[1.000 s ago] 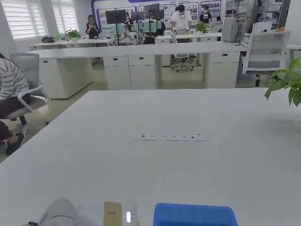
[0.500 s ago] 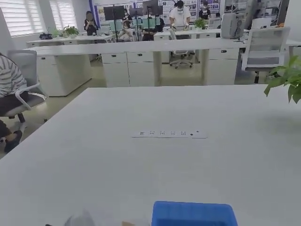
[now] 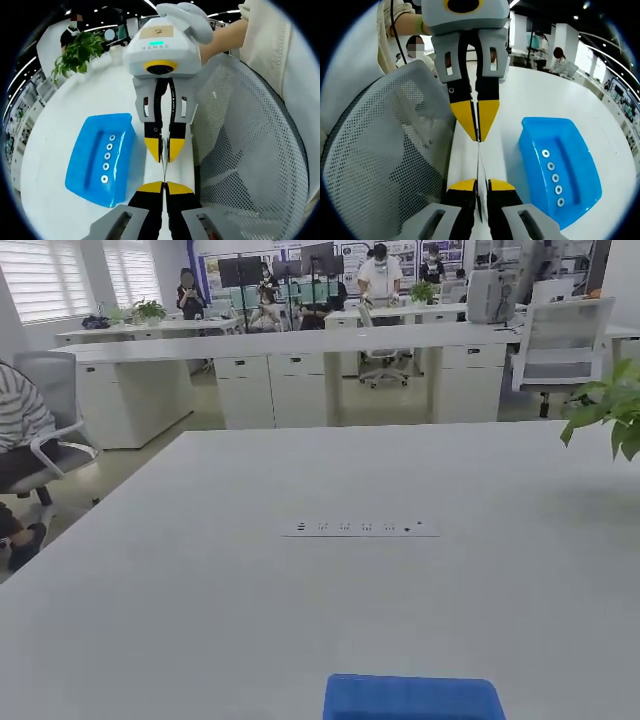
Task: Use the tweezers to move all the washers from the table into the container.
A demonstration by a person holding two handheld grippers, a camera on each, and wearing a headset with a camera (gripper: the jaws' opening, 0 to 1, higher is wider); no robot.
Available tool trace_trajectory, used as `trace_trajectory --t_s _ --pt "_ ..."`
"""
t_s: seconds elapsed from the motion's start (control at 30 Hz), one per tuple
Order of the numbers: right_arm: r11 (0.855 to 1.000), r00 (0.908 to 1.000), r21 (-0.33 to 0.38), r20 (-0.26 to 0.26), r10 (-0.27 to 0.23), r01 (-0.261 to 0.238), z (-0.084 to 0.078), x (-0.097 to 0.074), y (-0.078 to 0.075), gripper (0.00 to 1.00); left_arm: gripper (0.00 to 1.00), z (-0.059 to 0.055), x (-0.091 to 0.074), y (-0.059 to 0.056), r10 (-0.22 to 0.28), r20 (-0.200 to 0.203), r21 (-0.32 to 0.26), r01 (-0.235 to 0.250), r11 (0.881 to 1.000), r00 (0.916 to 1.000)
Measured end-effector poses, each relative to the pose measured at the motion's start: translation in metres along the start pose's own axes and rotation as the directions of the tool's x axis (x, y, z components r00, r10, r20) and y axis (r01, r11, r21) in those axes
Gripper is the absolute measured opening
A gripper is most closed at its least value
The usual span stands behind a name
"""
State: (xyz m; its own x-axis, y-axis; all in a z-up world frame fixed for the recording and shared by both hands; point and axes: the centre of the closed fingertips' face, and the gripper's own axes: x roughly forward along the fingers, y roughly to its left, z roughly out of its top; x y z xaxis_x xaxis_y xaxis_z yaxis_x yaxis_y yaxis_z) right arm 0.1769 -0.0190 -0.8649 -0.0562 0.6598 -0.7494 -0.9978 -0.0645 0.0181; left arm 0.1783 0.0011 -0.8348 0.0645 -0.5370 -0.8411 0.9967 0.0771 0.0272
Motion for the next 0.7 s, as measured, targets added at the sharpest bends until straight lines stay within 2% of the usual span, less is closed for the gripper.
trace_trajectory --t_s 0.23,0.33,0.47,0.57,0.7 --pt "0.999 0.9999 0.032 0.015 -0.004 0.004 -0.002 0.007 -0.002 0.05 0.0 -0.015 0.011 0.001 -0.018 -0.09 -0.001 0.018 1.0 0.9958" --pt "0.999 0.9998 0.032 0.02 -0.006 0.005 -0.002 0.01 -0.001 0.05 0.0 -0.019 0.013 0.0 -0.025 -0.111 -0.005 0.024 1.0 0.9935" --pt "0.999 0.9993 0.043 0.037 -0.004 0.002 -0.002 0.015 -0.001 0.05 0.0 -0.026 0.017 -0.001 -0.025 -0.161 0.009 0.027 1.0 0.9866" --pt "0.997 0.9969 0.075 0.078 0.001 -0.007 -0.001 0.018 -0.002 0.05 0.0 -0.029 0.021 -0.001 -0.021 -0.201 0.025 0.027 0.999 0.9793" --pt "0.992 0.9915 0.124 0.13 0.007 -0.023 0.0 0.019 -0.002 0.06 0.0 -0.033 0.024 -0.001 -0.016 -0.236 0.044 0.027 0.999 0.9717"
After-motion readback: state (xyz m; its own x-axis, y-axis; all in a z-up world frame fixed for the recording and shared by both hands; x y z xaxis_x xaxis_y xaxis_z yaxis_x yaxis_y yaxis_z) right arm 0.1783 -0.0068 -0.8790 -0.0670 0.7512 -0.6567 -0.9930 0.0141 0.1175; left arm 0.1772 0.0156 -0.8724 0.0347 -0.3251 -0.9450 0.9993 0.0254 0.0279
